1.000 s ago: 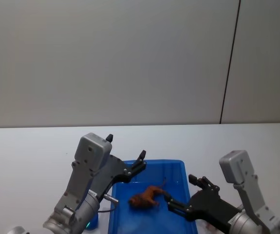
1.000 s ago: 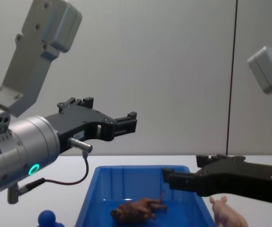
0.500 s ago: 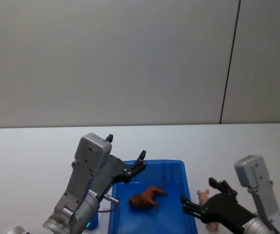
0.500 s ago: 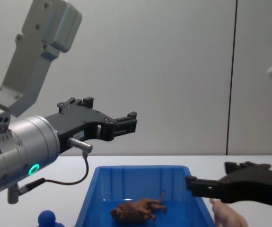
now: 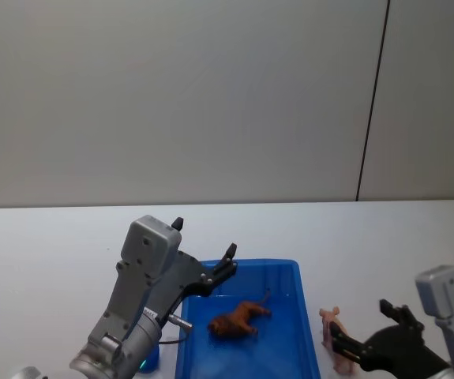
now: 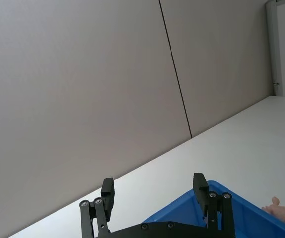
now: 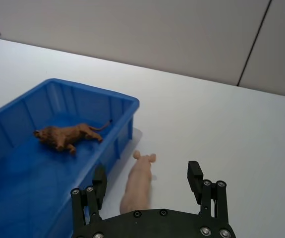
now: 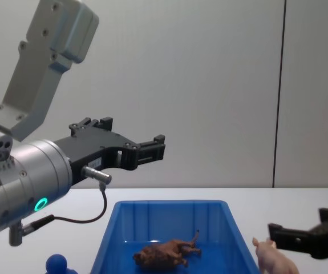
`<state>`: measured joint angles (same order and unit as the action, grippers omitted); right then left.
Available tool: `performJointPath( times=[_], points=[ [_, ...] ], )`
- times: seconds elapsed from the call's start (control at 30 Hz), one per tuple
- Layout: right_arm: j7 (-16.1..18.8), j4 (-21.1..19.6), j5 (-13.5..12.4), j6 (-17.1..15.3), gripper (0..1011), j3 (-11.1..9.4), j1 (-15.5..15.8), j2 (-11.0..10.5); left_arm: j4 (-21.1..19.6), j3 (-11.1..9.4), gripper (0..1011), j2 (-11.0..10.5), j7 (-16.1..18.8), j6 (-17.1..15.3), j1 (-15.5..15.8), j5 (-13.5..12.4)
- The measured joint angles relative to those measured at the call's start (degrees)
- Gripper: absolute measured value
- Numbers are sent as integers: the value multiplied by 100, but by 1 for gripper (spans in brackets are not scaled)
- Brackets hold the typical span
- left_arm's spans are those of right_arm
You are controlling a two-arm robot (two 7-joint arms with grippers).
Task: Pick up the two dolls from the table and place them into the box.
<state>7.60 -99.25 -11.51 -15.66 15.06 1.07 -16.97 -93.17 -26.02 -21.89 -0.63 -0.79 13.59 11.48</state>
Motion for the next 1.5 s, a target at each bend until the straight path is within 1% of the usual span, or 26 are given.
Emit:
performJointPath(
  times=[0.27,0.47,0.67,0.93,1.27,1.3,1.33,1.4,1.47,1.5],
  points=[
    [-257,5,-59,8,1001,-55,177,-77,0,0,1001,0,0,0,0,0],
    [-281,155,-73,93,1001,-65,205,-72,0,0,1001,0,0,0,0,0],
    [-175,347,-57,204,1001,-38,158,-16,0,0,1001,-1,0,0,0,0],
    [40,732,56,381,1001,45,-14,133,0,0,1001,0,0,0,0,0],
    [172,1106,167,503,1001,114,-199,288,0,0,1001,0,0,0,0,0],
    [177,1130,177,510,997,117,-209,297,0,0,1001,0,0,0,0,0],
    [181,1172,190,519,961,125,-232,316,0,0,1001,0,0,0,0,0],
    [183,1214,201,529,931,131,-254,336,0,0,1001,0,0,0,0,0],
    [183,1279,216,544,868,140,-291,364,0,0,1001,0,0,0,0,0],
    [182,1298,221,548,868,142,-300,373,0,0,1001,0,0,0,0,0]
  ],
)
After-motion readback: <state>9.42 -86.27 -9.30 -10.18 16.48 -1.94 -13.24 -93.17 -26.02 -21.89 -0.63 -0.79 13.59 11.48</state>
